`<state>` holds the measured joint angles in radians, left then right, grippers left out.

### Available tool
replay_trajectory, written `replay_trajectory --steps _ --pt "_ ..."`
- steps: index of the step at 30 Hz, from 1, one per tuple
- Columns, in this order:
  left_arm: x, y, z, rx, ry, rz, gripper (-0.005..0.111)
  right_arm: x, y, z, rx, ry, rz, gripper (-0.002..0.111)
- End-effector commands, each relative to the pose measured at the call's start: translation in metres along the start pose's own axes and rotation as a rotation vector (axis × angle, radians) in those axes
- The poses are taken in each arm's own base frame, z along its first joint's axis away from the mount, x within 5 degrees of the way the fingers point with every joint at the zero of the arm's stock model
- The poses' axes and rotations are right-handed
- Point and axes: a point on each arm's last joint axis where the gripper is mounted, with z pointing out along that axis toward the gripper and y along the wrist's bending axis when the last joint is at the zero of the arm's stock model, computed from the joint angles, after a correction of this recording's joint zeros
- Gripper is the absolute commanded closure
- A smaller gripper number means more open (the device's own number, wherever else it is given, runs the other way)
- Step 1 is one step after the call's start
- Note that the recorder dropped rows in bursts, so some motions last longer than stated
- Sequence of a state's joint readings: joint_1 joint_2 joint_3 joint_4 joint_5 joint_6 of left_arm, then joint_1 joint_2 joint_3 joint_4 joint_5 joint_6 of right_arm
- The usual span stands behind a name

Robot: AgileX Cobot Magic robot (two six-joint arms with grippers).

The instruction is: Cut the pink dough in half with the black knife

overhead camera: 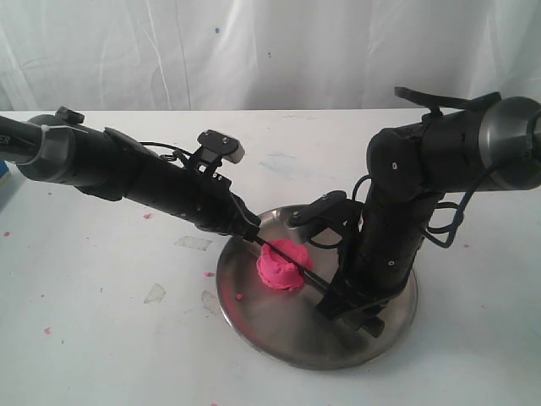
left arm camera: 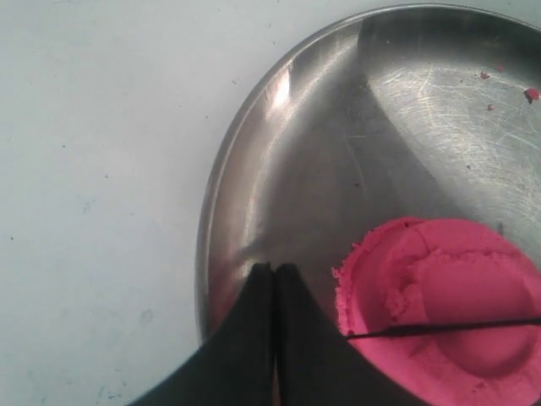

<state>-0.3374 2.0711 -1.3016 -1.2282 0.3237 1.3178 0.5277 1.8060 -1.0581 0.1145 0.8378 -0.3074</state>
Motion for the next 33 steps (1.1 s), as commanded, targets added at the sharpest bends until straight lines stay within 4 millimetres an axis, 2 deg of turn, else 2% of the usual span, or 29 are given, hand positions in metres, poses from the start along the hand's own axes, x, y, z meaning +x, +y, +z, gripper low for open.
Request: replay_trajectory --steps 1,33 --pt "0.0074 -0.0018 0.0046 0.022 0.03 0.012 0.107 -0.0011 0.0 0.0002 0.0 -0.018 0.006 0.108" --pt "0.0075 -0.0018 0.0046 0.022 0.03 0.016 0.107 -0.0026 -0.0005 0.001 0.004 -0.032 0.006 0.108"
